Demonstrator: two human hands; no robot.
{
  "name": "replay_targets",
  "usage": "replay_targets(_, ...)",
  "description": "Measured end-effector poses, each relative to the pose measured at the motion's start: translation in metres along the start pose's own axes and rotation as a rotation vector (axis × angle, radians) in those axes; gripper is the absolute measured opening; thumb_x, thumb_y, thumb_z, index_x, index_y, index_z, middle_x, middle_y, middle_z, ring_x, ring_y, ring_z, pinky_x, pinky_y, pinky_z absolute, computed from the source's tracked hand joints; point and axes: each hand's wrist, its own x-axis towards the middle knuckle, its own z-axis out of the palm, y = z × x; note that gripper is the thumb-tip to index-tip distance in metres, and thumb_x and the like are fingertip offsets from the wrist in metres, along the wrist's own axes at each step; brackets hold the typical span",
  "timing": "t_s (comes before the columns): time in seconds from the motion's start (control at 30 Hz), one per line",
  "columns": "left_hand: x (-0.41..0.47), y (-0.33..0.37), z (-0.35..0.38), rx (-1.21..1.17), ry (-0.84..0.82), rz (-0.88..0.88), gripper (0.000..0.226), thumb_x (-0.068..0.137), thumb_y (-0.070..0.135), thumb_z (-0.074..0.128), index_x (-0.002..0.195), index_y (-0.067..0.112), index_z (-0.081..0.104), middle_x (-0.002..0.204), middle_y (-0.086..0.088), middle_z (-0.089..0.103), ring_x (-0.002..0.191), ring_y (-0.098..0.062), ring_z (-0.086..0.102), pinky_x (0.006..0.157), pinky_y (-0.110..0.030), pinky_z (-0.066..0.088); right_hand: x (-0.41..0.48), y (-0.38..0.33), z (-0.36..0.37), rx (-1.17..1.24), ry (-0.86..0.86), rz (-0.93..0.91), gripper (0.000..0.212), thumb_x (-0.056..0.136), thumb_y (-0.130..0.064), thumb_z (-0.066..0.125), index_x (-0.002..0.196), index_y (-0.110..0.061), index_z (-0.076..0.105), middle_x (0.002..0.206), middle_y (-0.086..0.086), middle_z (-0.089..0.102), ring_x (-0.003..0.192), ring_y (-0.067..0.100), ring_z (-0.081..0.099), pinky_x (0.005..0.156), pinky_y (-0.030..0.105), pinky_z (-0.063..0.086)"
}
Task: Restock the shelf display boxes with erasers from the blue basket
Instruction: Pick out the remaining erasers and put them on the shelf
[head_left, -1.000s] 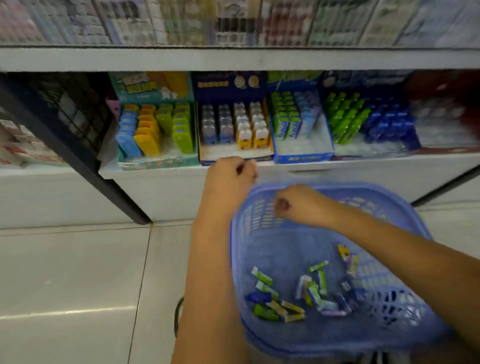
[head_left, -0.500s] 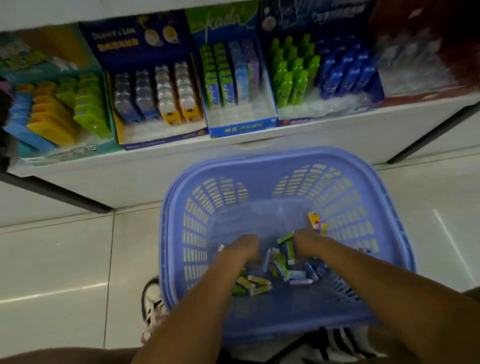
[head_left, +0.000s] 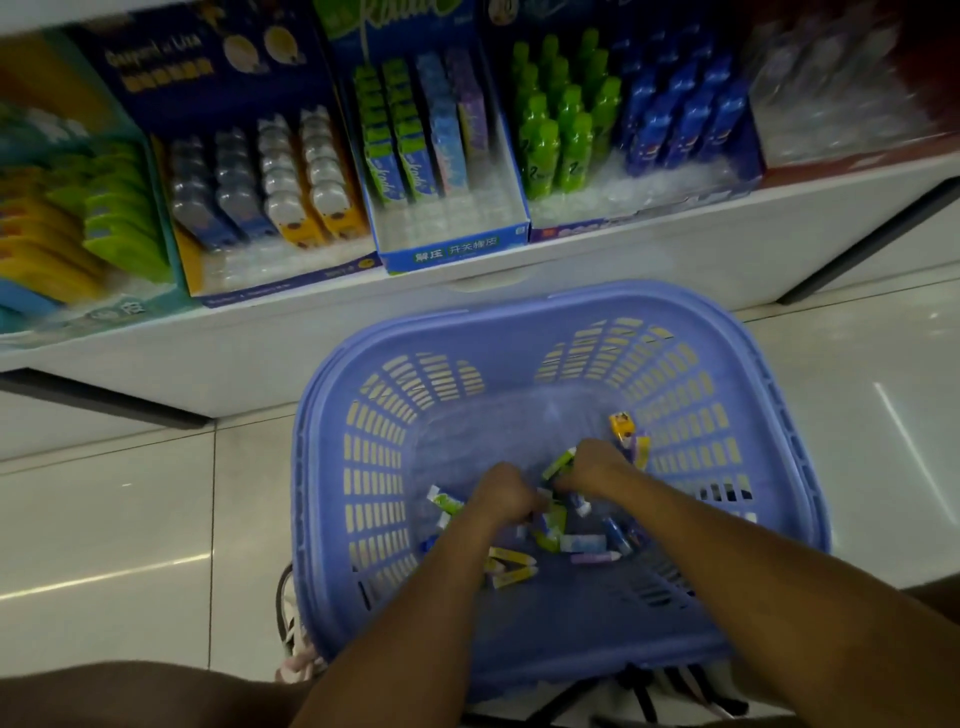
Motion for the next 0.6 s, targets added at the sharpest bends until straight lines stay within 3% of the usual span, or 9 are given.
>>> replay_targets(0.1, -0.01, 0.005, -0.032, -0.293, 0.008, 0.018, 0.025, 0.085, 0.017, 0.068, 0.099, -0.004, 0.067, 0.099, -0.019, 0.07, 0.073, -0.02, 0.066, 0.064, -0.026, 0.055, -0.014, -0.008, -0.029, 0.172, -0.117, -0.104, 0.045, 0.088, -0.037, 0.058, 0.049, -0.016, 0.054, 0.045, 0.004, 0.049, 0.045, 0.017, 0.046, 0.046, 0.025, 0.037)
replay_targets(0.17, -0.024, 0.01, -0.057, -0.527, -0.014, 0.03, 0.007, 0.087, 0.007, 0.064, 0.086, 0.0, 0.063, 0.068, -0.008, 0.069, 0.053, -0.008, 0.061, 0.05, -0.02, 0.053, -0.03, -0.02, -0.049, 0.34, -0.097, -0.178, 0.042, 0.091, -0.026, 0.052, 0.051, -0.015, 0.048, 0.044, 0.003, 0.044, 0.046, 0.018, 0.039, 0.045, 0.024, 0.032)
replay_targets(0.23, -0.04, 0.013, -0.083, -0.626, 0.03, 0.084, 0.021, 0.088, 0.005, 0.061, 0.068, 0.008, 0.056, 0.04, 0.004, 0.053, 0.038, -0.005, 0.051, 0.041, -0.016, 0.047, -0.054, -0.039, -0.07, 0.419, -0.043, -0.287, 0.033, 0.091, -0.018, 0.051, 0.058, -0.012, 0.049, 0.049, 0.005, 0.044, 0.049, 0.018, 0.038, 0.047, 0.025, 0.031)
replay_targets(0.4, -0.09, 0.007, -0.141, -0.802, 0.183, 0.266, 0.016, 0.088, 0.013, 0.058, 0.072, 0.013, 0.059, 0.058, -0.001, 0.049, 0.057, -0.011, 0.05, 0.06, -0.023, 0.053, -0.123, -0.09, -0.117, 0.59, -0.063, -0.644, 0.017, 0.096, -0.011, 0.051, 0.082, -0.01, 0.062, 0.07, 0.001, 0.057, 0.056, 0.002, 0.052, 0.055, 0.014, 0.043)
replay_targets(0.5, -0.119, 0.002, -0.167, -0.903, 0.215, 0.36, 0.014, 0.092, 0.016, 0.055, 0.084, 0.009, 0.064, 0.059, -0.001, 0.059, 0.049, -0.008, 0.054, 0.051, -0.02, 0.053, -0.149, -0.115, -0.14, 0.603, 0.182, -0.783, 0.017, 0.093, -0.007, 0.055, 0.1, 0.007, 0.062, 0.074, 0.006, 0.056, 0.062, 0.002, 0.05, 0.06, 0.011, 0.044)
replay_targets(0.57, -0.134, 0.002, -0.179, -0.935, 0.276, 0.42, 0.016, 0.094, 0.019, 0.054, 0.084, 0.013, 0.065, 0.056, 0.001, 0.06, 0.04, -0.006, 0.049, 0.043, -0.017, 0.046, -0.16, -0.128, -0.157, 0.736, 0.395, -0.856, 0.007, 0.089, -0.001, 0.058, 0.094, -0.004, 0.06, 0.066, 0.001, 0.058, 0.055, -0.002, 0.054, 0.06, 0.012, 0.048)
replay_targets(0.6, -0.139, 0.002, -0.184, -0.951, 0.316, 0.453, 0.018, 0.095, 0.021, 0.053, 0.084, 0.015, 0.066, 0.055, 0.002, 0.057, 0.039, -0.006, 0.044, 0.04, -0.016, 0.04, -0.164, -0.133, -0.167, 0.777, 0.514, -0.882, 0.012, 0.088, 0.001, 0.06, 0.094, -0.009, 0.058, 0.066, -0.001, 0.058, 0.056, 0.0, 0.057, 0.063, 0.016, 0.052)
